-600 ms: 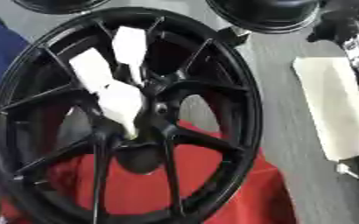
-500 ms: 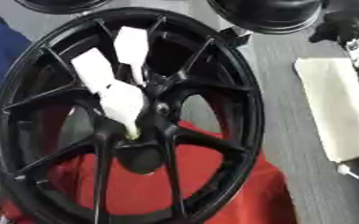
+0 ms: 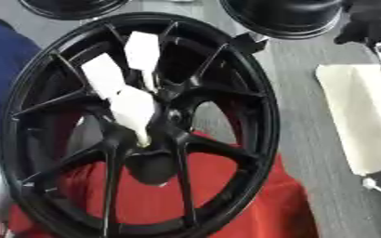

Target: Pull the pin out of the wheel hub.

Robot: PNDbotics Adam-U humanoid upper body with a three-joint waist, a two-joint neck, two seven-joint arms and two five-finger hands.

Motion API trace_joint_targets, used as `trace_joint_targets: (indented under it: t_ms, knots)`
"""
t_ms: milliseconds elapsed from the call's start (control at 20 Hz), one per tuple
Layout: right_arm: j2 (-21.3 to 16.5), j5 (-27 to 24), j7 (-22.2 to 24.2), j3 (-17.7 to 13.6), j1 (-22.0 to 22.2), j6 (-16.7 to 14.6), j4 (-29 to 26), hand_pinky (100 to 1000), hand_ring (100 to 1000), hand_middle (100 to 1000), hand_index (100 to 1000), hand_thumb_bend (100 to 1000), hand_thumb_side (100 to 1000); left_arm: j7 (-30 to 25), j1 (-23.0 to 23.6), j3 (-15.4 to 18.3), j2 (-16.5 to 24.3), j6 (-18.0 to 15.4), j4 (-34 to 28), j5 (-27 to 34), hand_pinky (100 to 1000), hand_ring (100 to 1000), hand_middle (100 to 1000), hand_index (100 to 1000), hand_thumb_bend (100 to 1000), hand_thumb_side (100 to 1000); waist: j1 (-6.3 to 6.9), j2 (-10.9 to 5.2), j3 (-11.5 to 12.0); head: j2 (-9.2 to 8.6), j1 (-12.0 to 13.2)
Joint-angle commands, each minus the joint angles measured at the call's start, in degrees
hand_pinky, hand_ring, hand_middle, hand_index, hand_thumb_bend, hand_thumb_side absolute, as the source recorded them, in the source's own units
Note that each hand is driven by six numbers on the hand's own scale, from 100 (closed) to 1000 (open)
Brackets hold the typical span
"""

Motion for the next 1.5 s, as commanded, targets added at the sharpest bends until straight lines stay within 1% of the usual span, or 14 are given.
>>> trace_joint_targets:
  t_ms: [50, 200, 250, 350, 450, 650, 850, 1000, 1250, 1350, 1500]
  knots:
    - [-1.9, -0.3, 0.2, -0.2, 0.2, 0.1, -1.2, 781, 635, 602, 717, 100, 611, -6.0, -2.0, -0.9, 9.9, 1.4, -1.1, -1.8, 722, 779, 681, 718, 162, 587, 0.32, -1.55, -0.3, 0.1, 0.2]
    - [-1.7, -0.5, 0.3, -0.1, 0.5, 0.4, -1.2, 782, 637, 603, 717, 100, 613, -14.8, -4.9, -2.2, 16.4, 3.8, -1.1, -3.3, 741, 781, 686, 734, 166, 603, 0.43, -1.86, -0.9, 0.16, 0.3]
    - [-1.6, -0.5, 0.4, 0.0, 0.6, 0.5, -1.2, 782, 636, 602, 717, 100, 613, -18.3, -6.2, -2.7, 18.3, 4.2, -1.1, -3.8, 756, 779, 692, 766, 188, 607, 0.49, -1.93, -1.1, 0.15, 0.3]
    - [-1.6, -0.5, 0.7, 0.1, 0.6, 0.6, -1.2, 782, 635, 601, 716, 100, 613, -25.6, -9.0, -3.5, 21.4, 4.5, -1.1, -5.1, 770, 779, 694, 772, 202, 598, 0.64, -1.96, -1.4, -0.09, 0.5]
    - [-1.6, -0.5, 0.8, 0.2, 0.6, 0.7, -1.2, 782, 634, 600, 716, 100, 614, -31.9, -12.0, -4.1, 23.7, 4.5, -1.1, -5.6, 784, 782, 698, 774, 211, 586, 0.87, -1.93, -1.7, -0.59, 0.6]
    - [-1.4, -0.3, 0.9, 0.1, 1.1, 1.0, -1.2, 782, 633, 599, 715, 100, 617, -41.2, -17.2, -5.2, 26.4, 5.0, -1.1, -5.7, 810, 802, 723, 782, 225, 569, 1.34, -1.83, -2.1, -1.66, 0.8]
    - [-1.2, 0.0, 0.9, 0.1, 1.5, 1.2, -1.2, 782, 632, 598, 715, 100, 619, -49.0, -21.2, -7.3, 27.5, 6.3, -1.1, -6.2, 851, 855, 797, 828, 268, 554, 1.81, -1.7, -2.4, -2.12, 0.9]
    - [-1.3, 0.0, 1.1, 0.2, 1.4, 1.5, -1.2, 782, 631, 598, 714, 100, 620, -54.9, -24.0, -9.4, 27.0, 6.8, -1.1, -6.6, 864, 864, 801, 832, 279, 539, 2.17, -1.8, -2.7, -1.47, 1.4]
    - [-2.0, -0.3, 1.7, 0.9, 0.9, 2.0, -1.2, 782, 632, 597, 714, 100, 617, -63.1, -29.0, -12.7, 25.0, 8.6, -1.1, -7.1, 855, 823, 766, 824, 285, 535, 2.39, -2.33, -3.1, 0.0, 2.1]
    - [-2.1, -0.5, 2.0, 1.1, 0.6, 2.0, -1.2, 783, 632, 598, 714, 100, 616, -64.2, -31.2, -14.6, 23.9, 9.6, -1.1, -7.2, 853, 820, 764, 824, 286, 524, 2.36, -2.6, -3.2, 0.25, 2.4]
    - [-2.2, -0.7, 2.5, 1.3, 0.4, 2.0, -1.2, 783, 632, 598, 714, 100, 616, -64.5, -34.7, -18.4, 21.9, 10.7, -1.1, -7.8, 854, 822, 770, 829, 289, 512, 2.23, -2.92, -3.5, 0.24, 2.6]
